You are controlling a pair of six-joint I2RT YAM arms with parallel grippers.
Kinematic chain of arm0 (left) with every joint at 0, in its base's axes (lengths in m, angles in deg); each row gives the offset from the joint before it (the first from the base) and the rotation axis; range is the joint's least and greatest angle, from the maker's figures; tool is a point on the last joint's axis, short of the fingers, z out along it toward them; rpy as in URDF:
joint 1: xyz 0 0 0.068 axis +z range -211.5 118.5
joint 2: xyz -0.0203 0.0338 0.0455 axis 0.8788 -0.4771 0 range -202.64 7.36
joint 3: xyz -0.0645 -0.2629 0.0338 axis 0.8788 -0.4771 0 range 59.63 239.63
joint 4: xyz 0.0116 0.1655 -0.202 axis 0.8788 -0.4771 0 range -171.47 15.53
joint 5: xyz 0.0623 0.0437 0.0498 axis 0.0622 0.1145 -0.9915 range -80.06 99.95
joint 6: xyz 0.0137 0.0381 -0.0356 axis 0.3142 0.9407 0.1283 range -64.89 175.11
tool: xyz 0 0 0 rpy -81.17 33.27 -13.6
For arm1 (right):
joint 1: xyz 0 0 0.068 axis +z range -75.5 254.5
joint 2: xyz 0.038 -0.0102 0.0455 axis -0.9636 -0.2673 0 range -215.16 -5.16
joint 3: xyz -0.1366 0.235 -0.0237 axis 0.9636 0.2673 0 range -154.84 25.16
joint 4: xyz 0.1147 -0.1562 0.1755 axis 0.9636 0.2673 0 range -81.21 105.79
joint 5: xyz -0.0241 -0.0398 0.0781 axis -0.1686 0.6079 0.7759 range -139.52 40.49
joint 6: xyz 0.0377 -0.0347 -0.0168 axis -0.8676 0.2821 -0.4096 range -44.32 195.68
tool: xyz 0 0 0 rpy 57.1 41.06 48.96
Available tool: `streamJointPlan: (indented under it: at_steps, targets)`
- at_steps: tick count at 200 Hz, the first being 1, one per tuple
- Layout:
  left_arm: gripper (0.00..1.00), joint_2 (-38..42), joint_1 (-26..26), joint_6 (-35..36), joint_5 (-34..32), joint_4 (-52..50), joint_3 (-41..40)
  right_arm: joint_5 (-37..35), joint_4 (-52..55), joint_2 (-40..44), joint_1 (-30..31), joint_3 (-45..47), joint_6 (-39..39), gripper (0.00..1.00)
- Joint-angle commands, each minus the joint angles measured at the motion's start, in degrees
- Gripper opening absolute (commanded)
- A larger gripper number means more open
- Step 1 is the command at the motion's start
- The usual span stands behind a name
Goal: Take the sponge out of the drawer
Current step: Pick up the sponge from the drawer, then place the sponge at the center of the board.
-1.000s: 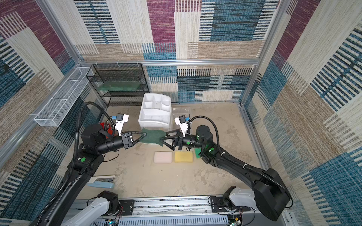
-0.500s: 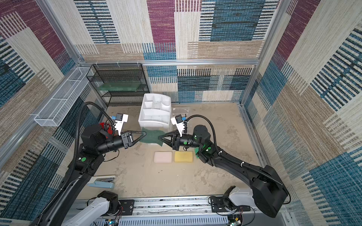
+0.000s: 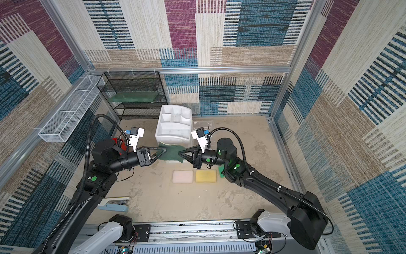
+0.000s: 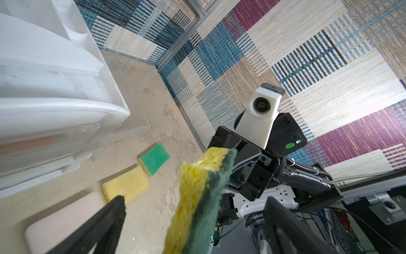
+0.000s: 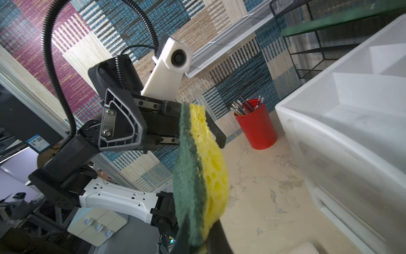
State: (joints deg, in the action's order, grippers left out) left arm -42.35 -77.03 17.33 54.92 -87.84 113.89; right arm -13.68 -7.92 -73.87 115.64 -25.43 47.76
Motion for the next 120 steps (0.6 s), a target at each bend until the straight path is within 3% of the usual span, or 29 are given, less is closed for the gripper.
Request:
streamJointPlan:
  at_steps: [1,61,120]
  targets:
    - [1.00,0.5,0.3,1.3,-2.4,-2.1,0.7,-5.9,9.6,2.4,-0.5,0.5,3.9,0.00]
    - [1.00,0.1,1.0,1.5,-4.5,-3.4,0.7,-11.8,17.7,12.2,-3.4,9.3,2.1,0.00]
    - [1.00,-0.3,1.3,1.7,-5.7,-4.1,0.7,-10.1,15.9,14.2,-2.6,16.8,-3.0,0.00]
